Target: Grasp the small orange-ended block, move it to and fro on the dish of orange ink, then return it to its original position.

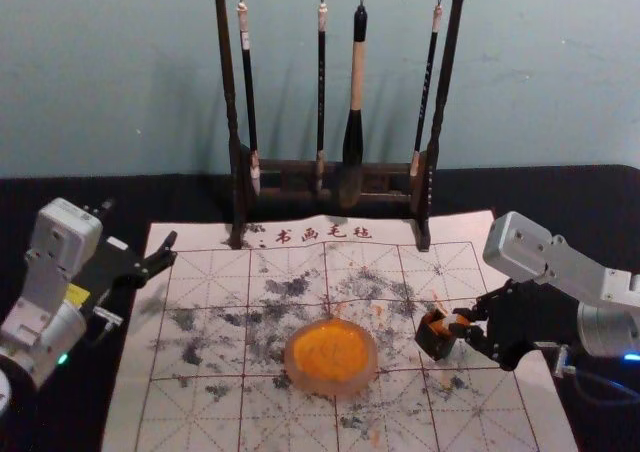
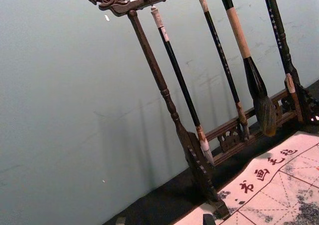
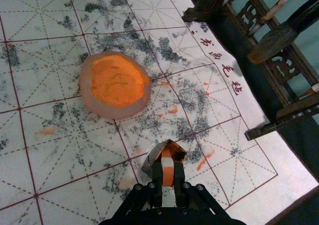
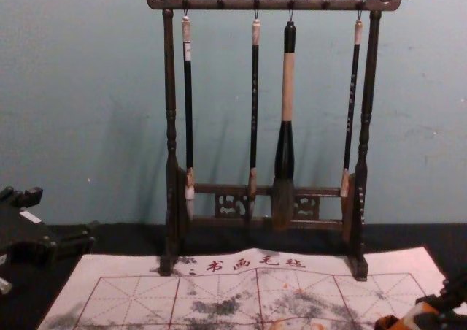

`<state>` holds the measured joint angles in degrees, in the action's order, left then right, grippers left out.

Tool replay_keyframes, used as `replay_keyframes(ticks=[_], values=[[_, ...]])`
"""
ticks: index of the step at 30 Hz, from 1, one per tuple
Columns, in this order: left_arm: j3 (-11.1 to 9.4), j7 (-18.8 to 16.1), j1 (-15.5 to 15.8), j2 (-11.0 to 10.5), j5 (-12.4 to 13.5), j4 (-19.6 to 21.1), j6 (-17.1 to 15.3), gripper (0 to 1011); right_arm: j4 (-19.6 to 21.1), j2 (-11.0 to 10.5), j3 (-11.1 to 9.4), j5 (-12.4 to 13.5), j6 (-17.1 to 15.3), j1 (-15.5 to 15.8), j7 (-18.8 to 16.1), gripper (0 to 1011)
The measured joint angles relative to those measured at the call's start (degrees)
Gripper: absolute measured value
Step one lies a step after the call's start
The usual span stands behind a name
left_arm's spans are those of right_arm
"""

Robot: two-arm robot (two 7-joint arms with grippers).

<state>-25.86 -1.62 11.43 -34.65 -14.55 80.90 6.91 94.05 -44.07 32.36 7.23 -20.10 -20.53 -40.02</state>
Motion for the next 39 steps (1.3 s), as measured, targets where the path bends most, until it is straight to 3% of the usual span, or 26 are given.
replay_keyframes(ticks=[2, 9, 15, 17, 29, 32, 35, 39], values=[[0.00, 0.00, 0.00, 0.00, 0.00, 0.00, 0.00, 1001, -0.01, 0.00, 0.00, 0.01, 0.00, -0.01, -0.01, 116], [0.00, 0.00, 0.00, 0.00, 0.00, 0.00, 0.00, 1001, -0.02, 0.00, 0.00, 0.01, 0.04, -0.01, -0.03, 303], [0.00, 0.00, 0.00, 0.00, 0.00, 0.00, 0.00, 1001, -0.02, 0.00, 0.00, 0.01, 0.05, -0.01, -0.03, 500], [0.00, 0.00, 0.00, 0.00, 0.00, 0.00, 0.00, 1001, -0.02, 0.00, 0.00, 0.01, 0.06, -0.01, -0.03, 611], [0.00, 0.00, 0.00, 0.00, 0.00, 0.00, 0.00, 1001, -0.02, 0.00, 0.00, 0.01, 0.06, -0.01, -0.03, 941], [0.00, 0.00, 0.00, 0.00, 0.00, 0.00, 0.00, 1001, -0.02, 0.00, 0.00, 0.01, 0.06, -0.01, -0.03, 1003], [0.00, 0.00, 0.00, 0.00, 0.00, 0.00, 0.00, 1001, 0.08, 0.02, -0.18, 0.15, 0.23, 0.18, 0.14, 1002], [0.00, 0.00, 0.00, 0.00, 0.00, 0.00, 0.00, 1001, 0.88, 0.11, -1.78, 1.85, 1.11, 1.19, 0.85, 1003]])
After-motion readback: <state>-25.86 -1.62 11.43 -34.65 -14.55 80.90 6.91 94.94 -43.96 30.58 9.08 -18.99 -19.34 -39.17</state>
